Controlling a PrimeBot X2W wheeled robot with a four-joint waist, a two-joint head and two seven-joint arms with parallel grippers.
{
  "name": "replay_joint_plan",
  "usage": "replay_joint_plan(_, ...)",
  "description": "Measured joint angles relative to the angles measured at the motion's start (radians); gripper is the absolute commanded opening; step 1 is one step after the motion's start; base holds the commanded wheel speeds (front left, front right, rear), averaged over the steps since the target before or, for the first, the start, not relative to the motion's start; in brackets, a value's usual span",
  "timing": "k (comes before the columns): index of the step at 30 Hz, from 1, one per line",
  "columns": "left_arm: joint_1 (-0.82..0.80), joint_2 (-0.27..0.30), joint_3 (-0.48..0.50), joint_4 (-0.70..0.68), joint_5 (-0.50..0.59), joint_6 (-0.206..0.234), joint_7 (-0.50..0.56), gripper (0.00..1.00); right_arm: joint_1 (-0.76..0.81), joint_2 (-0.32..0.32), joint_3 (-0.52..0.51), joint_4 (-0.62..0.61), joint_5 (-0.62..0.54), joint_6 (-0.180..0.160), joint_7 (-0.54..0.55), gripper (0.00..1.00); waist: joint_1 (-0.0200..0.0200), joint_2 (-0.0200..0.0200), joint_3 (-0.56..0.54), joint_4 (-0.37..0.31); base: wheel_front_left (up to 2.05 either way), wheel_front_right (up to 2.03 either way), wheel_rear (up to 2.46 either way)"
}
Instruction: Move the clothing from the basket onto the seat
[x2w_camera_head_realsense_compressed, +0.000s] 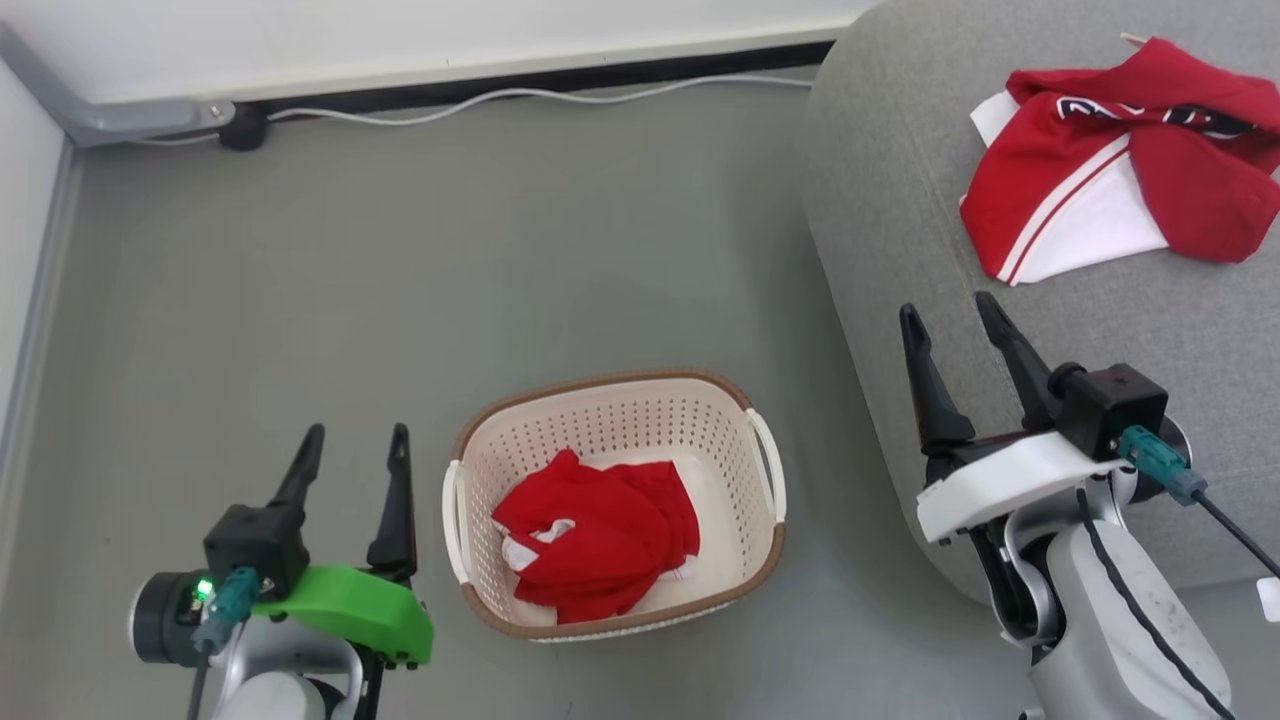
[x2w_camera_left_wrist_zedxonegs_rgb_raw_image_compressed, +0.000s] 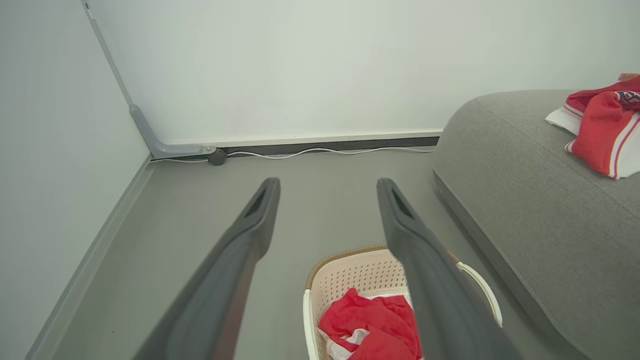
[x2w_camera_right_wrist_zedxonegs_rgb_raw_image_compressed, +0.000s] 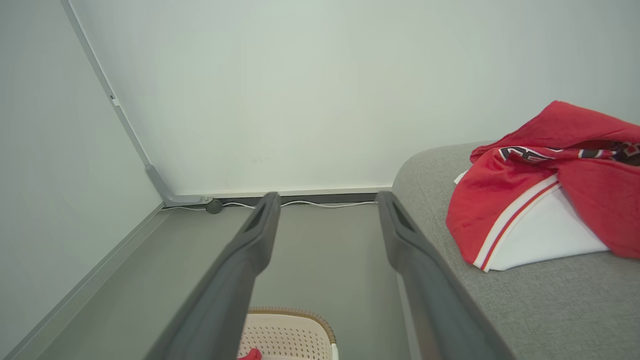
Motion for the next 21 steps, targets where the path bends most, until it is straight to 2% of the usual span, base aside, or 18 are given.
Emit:
replay_joint_plan(4, -0.001, -0.002, -0.031, 0.01, 0.008, -0.002, 0.014, 1.0, -0.019, 0.0, 0.005, -0.03, 0.0, 0.0, 0.003, 1.0, 0.0, 0.0, 0.029, -0.004, 0.0, 0.0, 0.0)
replay_joint_plan(11, -0.021, -0.02, -0.096, 0.072, 0.015, -0.032, 0.04, 1.0, -0.081, 0.0, 0.021, -0.098, -0.002, 0.0, 0.012, 1.0, 0.0, 0.0, 0.113, -0.018, 0.0, 0.0, 0.0)
replay_joint_plan(21, -0.154, -0.034, -0.175, 0.188, 0.076, -0.091, 0.076, 1.0, -0.178, 0.0, 0.043, -0.179, -0.002, 0.001, 0.012, 1.0, 0.0, 0.0, 0.249, -0.054, 0.0, 0.0, 0.0)
